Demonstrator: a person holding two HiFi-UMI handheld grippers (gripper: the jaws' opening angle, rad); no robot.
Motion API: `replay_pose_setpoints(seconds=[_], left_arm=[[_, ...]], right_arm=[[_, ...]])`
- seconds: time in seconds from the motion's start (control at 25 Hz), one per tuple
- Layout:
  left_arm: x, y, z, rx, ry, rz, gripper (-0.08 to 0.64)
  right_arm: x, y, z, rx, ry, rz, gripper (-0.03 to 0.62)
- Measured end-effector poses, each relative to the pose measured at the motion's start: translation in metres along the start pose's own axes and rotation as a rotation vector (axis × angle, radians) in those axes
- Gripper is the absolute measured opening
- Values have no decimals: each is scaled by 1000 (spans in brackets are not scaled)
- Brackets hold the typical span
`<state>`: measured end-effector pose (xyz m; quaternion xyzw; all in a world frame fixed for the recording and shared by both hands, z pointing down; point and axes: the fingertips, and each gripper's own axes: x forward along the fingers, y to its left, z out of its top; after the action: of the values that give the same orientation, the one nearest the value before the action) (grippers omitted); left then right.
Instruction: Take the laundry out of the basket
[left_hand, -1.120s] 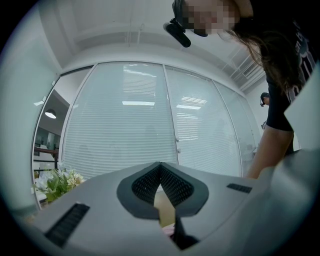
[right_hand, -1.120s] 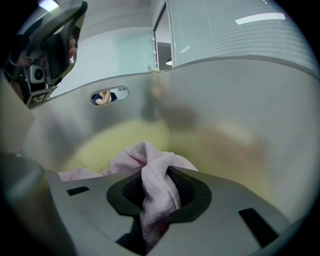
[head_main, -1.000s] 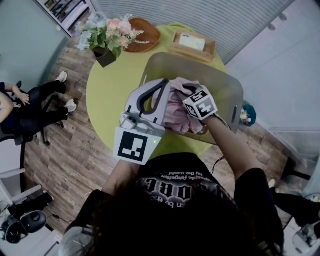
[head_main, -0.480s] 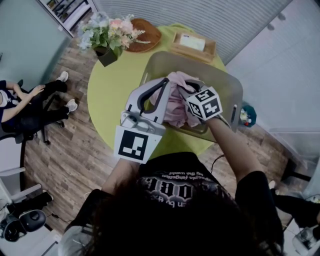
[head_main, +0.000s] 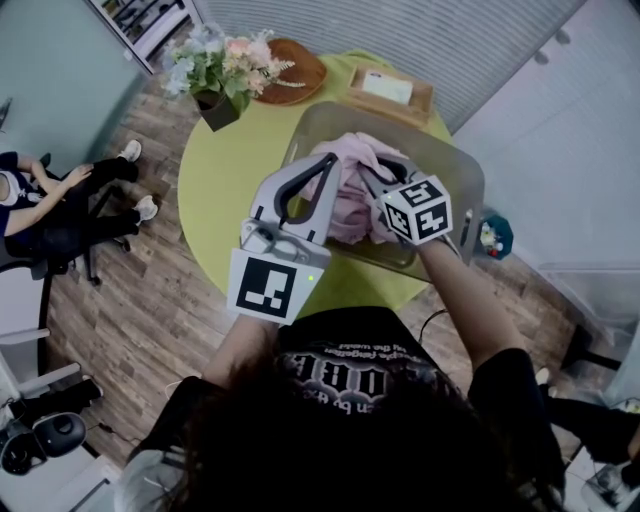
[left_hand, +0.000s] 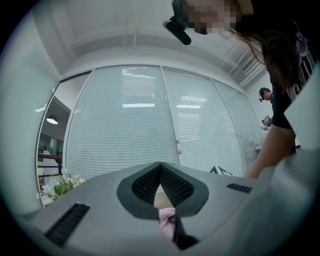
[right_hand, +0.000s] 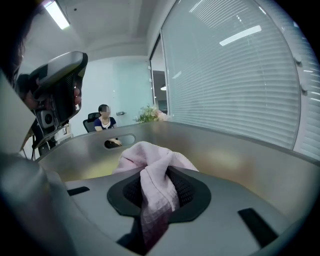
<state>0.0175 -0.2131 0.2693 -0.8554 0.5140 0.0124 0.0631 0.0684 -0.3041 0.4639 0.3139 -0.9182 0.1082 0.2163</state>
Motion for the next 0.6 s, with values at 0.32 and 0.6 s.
replay_pose_setpoints(seconds=[0.32,0.6], left_arm=[[-5,-2,4,5,-6,25,0],[-11,-2,7,21,-3,64,2]], right_arm=[[-25,5,37,-15,-119,-15,94],[-58,11,82,-2,-250,-3,94]])
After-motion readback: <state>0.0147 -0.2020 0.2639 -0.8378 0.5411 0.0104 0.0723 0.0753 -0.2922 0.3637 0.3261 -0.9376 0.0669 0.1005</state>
